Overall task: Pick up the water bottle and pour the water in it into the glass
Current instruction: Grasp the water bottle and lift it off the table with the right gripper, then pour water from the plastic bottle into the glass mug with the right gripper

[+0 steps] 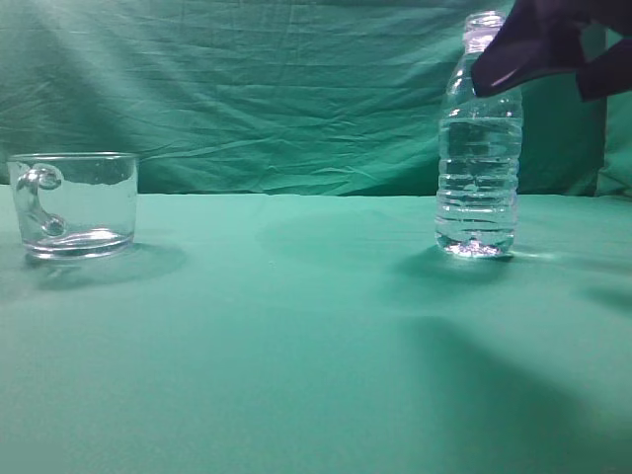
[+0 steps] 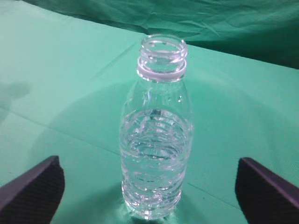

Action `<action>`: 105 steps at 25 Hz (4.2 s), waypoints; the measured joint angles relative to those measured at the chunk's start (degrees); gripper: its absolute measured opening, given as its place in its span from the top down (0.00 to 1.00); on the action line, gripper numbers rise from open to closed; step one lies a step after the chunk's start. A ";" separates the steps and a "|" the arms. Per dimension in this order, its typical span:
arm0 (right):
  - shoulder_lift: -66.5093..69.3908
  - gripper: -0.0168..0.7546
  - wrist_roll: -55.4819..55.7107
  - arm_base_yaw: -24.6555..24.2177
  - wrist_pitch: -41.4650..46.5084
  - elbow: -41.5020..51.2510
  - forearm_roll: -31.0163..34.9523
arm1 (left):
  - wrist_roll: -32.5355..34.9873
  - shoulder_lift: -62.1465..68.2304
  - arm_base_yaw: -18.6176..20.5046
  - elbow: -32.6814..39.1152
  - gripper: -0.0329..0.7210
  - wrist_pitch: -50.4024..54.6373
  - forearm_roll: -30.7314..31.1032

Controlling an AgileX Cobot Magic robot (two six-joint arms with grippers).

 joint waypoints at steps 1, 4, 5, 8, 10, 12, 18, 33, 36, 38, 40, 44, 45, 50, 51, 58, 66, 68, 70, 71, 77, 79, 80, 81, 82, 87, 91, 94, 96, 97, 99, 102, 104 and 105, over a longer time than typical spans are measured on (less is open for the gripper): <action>1.60 0.14 0.00 0.00 -0.92 -0.51 0.11 | 0.00 0.00 0.00 0.00 0.96 0.00 0.00; 6.26 0.14 0.00 0.00 -3.08 -2.78 0.19 | 0.00 0.00 0.00 0.00 0.96 0.00 0.00; 7.88 0.14 0.00 0.00 -3.49 -3.70 0.19 | 0.00 0.00 0.00 0.00 0.96 0.00 0.00; 12.16 0.14 0.00 0.00 -4.68 -6.46 0.61 | 0.00 0.00 0.00 0.00 0.96 0.00 0.00; 14.82 0.14 0.00 0.00 -5.16 -8.43 1.32 | 0.00 0.00 0.00 0.00 0.96 0.00 0.00; 16.85 0.14 0.00 0.00 -5.72 -10.19 2.13 | 0.00 0.00 0.00 0.00 0.96 0.00 0.00; 20.55 0.14 0.00 0.00 -7.43 -13.88 2.48 | 0.00 0.00 0.00 0.00 0.96 0.00 0.00; 21.32 0.57 0.11 0.00 -8.65 -14.11 -0.11 | 0.00 0.00 0.00 0.00 0.96 0.00 0.00; 21.32 0.57 0.11 0.00 -8.77 -14.11 -0.94 | 0.00 0.00 0.00 0.00 0.96 0.00 0.00; 21.08 0.57 0.11 0.00 -8.85 -14.11 -2.85 | 0.00 0.00 0.00 0.00 0.96 0.00 0.00; 19.66 0.57 0.11 0.00 -8.18 -14.11 -4.89 | 0.00 0.00 0.00 0.00 0.96 0.00 0.00; 12.92 0.57 0.72 0.09 -4.16 -15.39 -7.27 | 0.00 0.00 0.00 0.00 0.96 0.00 0.00; 11.12 0.57 1.52 0.09 -0.46 -16.92 -8.98 | 0.00 0.00 0.00 0.00 0.96 0.00 0.00; 6.97 0.57 3.59 3.92 22.10 -27.98 -16.39 | 0.00 0.00 0.00 0.00 0.96 0.00 0.00; 6.97 0.57 3.84 4.95 24.97 -30.41 -17.45 | 0.00 0.00 0.00 0.00 0.96 0.00 0.00; 10.29 0.57 4.17 12.78 36.13 -43.75 -22.84 | 0.00 0.00 0.00 0.00 0.96 0.00 0.00; 20.41 0.57 4.17 18.82 43.15 -55.51 -30.56 | 0.00 0.00 0.00 0.00 0.96 0.00 0.00; 22.85 0.57 4.17 20.01 43.89 -57.92 -32.18 | 0.00 0.00 0.00 0.00 0.96 0.00 0.00; 25.51 0.57 4.17 20.61 44.58 -60.49 -32.75 | 0.00 0.00 0.00 0.00 0.96 0.00 0.00; 26.77 0.57 4.17 20.84 44.85 -61.76 -33.03 | 0.00 0.00 0.00 0.00 0.96 0.00 0.00; 33.43 0.57 4.29 22.61 46.00 -68.61 -37.88 | 0.00 0.00 0.00 0.00 0.96 0.00 0.00; 35.42 0.57 4.29 23.11 46.10 -70.58 -39.53 | 0.00 0.00 0.00 0.00 0.96 0.00 0.00; 36.42 0.57 4.29 23.36 46.10 -71.53 -40.39 | 0.00 0.00 0.00 0.00 0.96 0.00 0.00; 37.35 0.57 4.29 23.45 46.10 -72.36 -41.61 | 0.00 0.00 0.00 0.00 0.96 0.00 0.00; 38.20 0.57 4.29 23.45 45.88 -72.98 -43.04 | 0.00 0.00 0.00 0.00 0.96 0.00 0.00; 41.08 0.57 4.29 23.45 44.50 -75.57 -49.59 | 0.00 0.00 0.00 0.00 0.96 0.00 0.00; 43.29 0.57 4.29 23.45 40.88 -76.97 -55.14 | 0.00 0.00 0.00 0.00 0.96 0.00 0.00; 44.20 0.57 4.29 23.45 39.91 -77.06 -59.93 | 0.00 0.00 0.00 0.00 0.96 0.00 0.00; 44.34 0.57 4.29 23.45 39.91 -77.06 -63.84 | 0.00 0.00 0.00 0.00 0.96 0.00 0.00; 44.34 0.57 4.29 23.45 39.87 -77.06 -65.36 | 0.00 0.00 0.00 0.00 0.96 0.00 0.00; 44.34 0.57 4.07 23.45 39.64 -77.06 -67.96 | 0.00 0.00 0.00 0.00 0.96 0.00 0.00; 44.34 0.57 3.58 23.45 39.42 -77.06 -70.01 | 0.00 0.00 0.00 0.00 0.96 0.00 0.00; 44.34 0.57 3.37 23.45 39.31 -77.06 -73.30 | 0.00 0.00 0.00 0.00 0.96 0.00 0.00; 44.48 0.57 3.32 23.45 39.20 -77.06 -74.67 | 0.00 0.00 0.00 0.00 0.96 0.00 0.00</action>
